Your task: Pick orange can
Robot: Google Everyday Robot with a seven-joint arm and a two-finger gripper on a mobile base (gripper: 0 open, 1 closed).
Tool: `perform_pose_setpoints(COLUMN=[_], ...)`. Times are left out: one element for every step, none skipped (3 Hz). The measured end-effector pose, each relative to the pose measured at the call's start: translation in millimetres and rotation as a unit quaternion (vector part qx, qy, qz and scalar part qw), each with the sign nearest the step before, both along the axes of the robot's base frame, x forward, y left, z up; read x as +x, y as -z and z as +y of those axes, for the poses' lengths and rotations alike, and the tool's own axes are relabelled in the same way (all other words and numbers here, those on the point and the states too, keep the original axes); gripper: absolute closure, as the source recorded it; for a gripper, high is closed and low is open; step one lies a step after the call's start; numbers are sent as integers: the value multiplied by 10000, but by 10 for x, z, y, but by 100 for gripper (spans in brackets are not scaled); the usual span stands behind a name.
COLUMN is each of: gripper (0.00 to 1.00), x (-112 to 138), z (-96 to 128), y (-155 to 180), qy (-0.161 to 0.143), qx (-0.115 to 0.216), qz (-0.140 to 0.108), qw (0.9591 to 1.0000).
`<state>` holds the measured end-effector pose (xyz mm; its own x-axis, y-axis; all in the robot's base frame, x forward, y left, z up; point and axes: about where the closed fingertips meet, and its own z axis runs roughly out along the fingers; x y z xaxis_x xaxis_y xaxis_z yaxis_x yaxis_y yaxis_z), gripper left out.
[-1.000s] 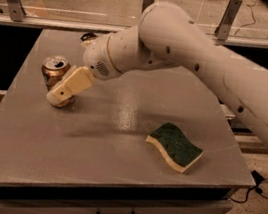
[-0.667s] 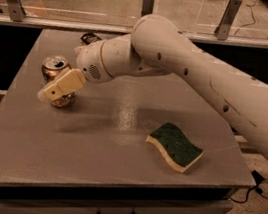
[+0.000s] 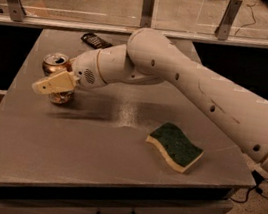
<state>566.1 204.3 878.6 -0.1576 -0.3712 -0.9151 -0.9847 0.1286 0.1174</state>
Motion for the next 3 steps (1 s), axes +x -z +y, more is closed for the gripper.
perform_pose_setpoints(gripper=[63, 87, 100], x=[8, 15, -2], z=[-7, -97, -82], y=[-162, -517, -528], qy=[-37, -13, -38], qx=[324, 724, 732], qz=[-40, -350, -374], qw=[9995, 9968, 9966])
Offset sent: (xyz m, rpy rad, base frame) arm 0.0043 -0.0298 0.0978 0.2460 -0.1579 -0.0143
